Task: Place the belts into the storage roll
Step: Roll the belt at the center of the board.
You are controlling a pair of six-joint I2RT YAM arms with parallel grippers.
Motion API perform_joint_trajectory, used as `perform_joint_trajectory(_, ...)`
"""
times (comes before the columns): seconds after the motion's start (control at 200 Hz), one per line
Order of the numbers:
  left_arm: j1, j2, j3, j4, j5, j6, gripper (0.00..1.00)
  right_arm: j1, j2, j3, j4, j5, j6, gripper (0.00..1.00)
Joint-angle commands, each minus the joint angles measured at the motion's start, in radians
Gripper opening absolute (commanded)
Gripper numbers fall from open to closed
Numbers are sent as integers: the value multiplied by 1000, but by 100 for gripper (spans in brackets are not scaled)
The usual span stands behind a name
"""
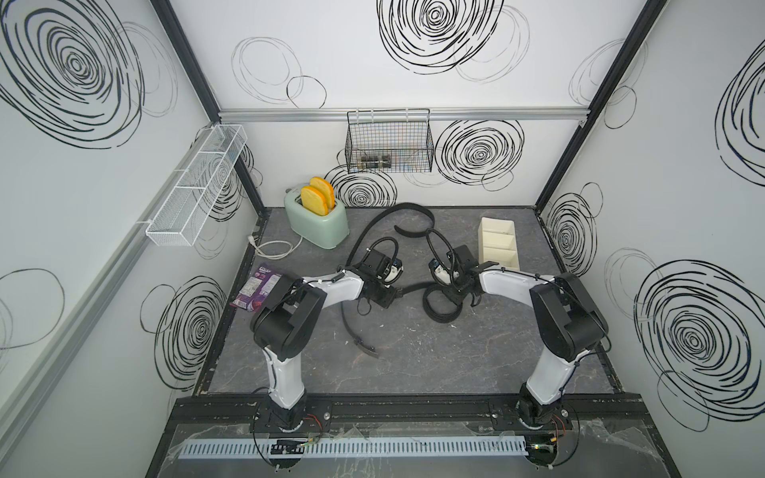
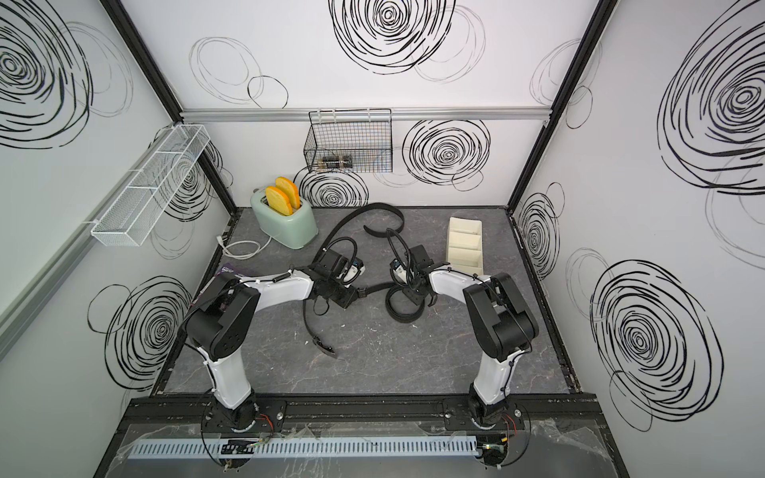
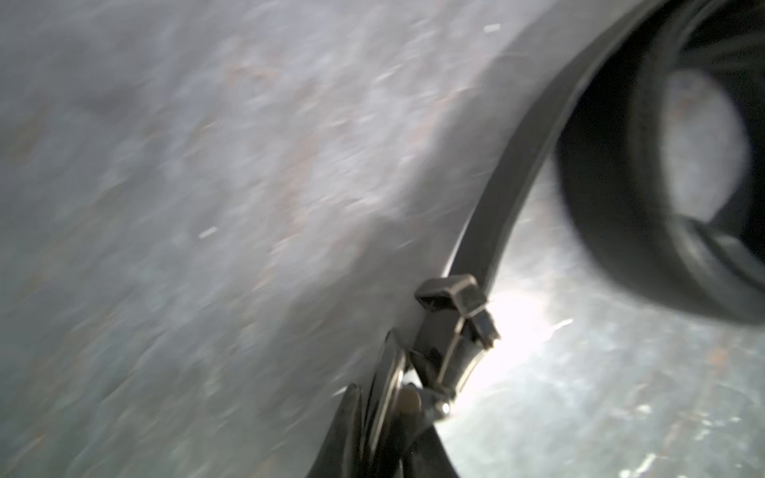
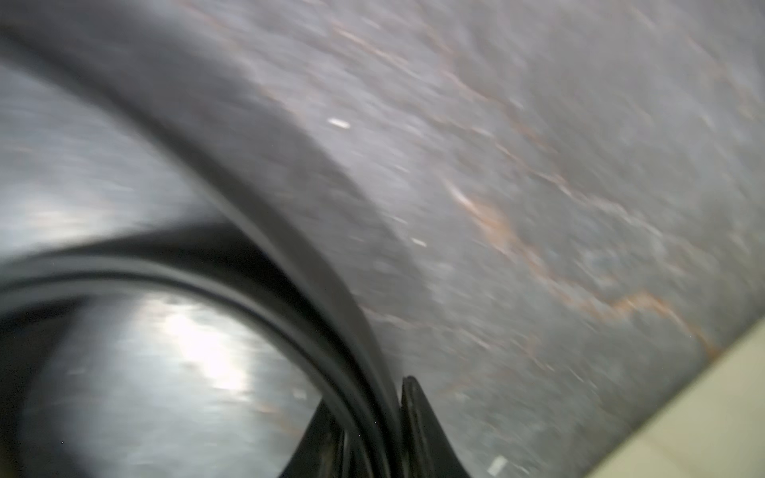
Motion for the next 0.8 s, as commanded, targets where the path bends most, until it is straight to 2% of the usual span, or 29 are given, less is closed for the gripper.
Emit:
perform_joint_trajectory(0.0, 46, -37, -27, -24, -11, -46, 14, -47, 43, -21, -54, 122, 93, 27)
perform_joint_trajectory(0.12, 64, -39, -40, -20, -6, -55, 14, -75, 43, -28, -38, 120, 127, 26)
perform_joint_trajectory(0.26, 74, -40, -53, -16, 2, -71, 14, -89, 47, -30, -23, 144, 170, 18)
perform_joint_trajectory(0.435, 50, -39, -55, -18, 10, -76, 14, -97, 119, 42, -52, 195, 330, 12)
perform_joint_trajectory(0.581, 9, -48, -62, -28, -1, -78, 15, -102, 113, 48, -9, 220, 480, 15)
perform_joint_trajectory(0.641, -13, -54, -71, -32, -5, -84, 15, -100, 87, 24, 42, 220, 536, 20)
perform_joint_trajectory(0.796, -90, -58, -90, -25, -9, -106, 16, -92, 83, 25, 84, 151, 664, 18)
